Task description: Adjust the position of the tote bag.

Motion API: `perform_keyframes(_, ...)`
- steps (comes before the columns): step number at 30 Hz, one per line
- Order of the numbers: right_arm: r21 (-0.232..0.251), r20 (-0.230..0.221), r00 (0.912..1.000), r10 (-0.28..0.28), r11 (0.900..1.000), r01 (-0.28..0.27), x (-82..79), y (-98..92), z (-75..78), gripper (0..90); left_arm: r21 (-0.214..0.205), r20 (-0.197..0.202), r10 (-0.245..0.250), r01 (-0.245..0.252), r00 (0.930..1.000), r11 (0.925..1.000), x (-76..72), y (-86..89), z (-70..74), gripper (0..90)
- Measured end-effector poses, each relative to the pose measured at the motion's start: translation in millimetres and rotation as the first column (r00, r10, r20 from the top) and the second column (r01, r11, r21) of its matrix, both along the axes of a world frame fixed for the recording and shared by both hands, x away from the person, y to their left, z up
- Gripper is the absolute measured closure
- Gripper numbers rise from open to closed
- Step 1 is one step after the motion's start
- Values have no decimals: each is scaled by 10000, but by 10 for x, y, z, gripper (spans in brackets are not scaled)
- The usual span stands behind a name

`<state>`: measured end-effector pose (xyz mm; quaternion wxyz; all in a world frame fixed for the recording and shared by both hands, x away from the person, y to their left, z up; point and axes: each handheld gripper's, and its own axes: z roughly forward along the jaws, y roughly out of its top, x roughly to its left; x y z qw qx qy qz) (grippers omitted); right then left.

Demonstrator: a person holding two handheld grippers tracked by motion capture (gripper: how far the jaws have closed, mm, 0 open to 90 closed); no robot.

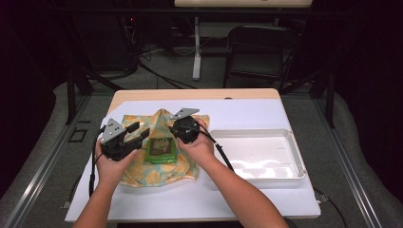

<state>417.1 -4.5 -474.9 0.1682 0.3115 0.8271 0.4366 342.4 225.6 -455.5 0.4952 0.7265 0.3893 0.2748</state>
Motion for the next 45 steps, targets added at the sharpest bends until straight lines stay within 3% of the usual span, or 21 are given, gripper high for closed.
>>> perform_keyframes(6, 32, -87, 10000, 15, 10000, -15, 26, -17, -9, 900, 89, -386, 157, -154, 9991, 9998, -28, 28, -79, 509)
perform_keyframes(12, -8, -131, 9999, 13, 10000, -13, 55, -17, -26, 900, 654, -838, 142, -87, 9964, 9978, -20, -20, -203, 506)
perform_keyframes(16, 20, -157, 9999, -22, 10000, 23, 66, -27, -24, 900, 766, -1047, 130, -50, 9944, 9970, -4, -23, -270, 511)
perform_keyframes(24, 70, -199, 9997, -106, 9999, 108, 81, -29, -27, 900, 930, -1162, 170, -62, 9931, 9956, 23, -34, -345, 511)
perform_keyframes(31, 83, -177, 9998, -135, 9999, 136, 86, -20, -18, 900, 1537, -1237, 170, 22, 9922, 9881, 32, -66, -399, 517)
perform_keyframes(41, -23, -109, 9998, -137, 9999, 136, 82, -34, -6, 900, 1620, -1274, 239, -29, 9916, 9868, 47, -71, -473, 529)
perform_keyframes(45, -13, -126, 9998, -137, 9999, 137, 81, -38, -4, 900, 1945, -1149, 295, -66, 9929, 9809, 40, -56, -491, 561)
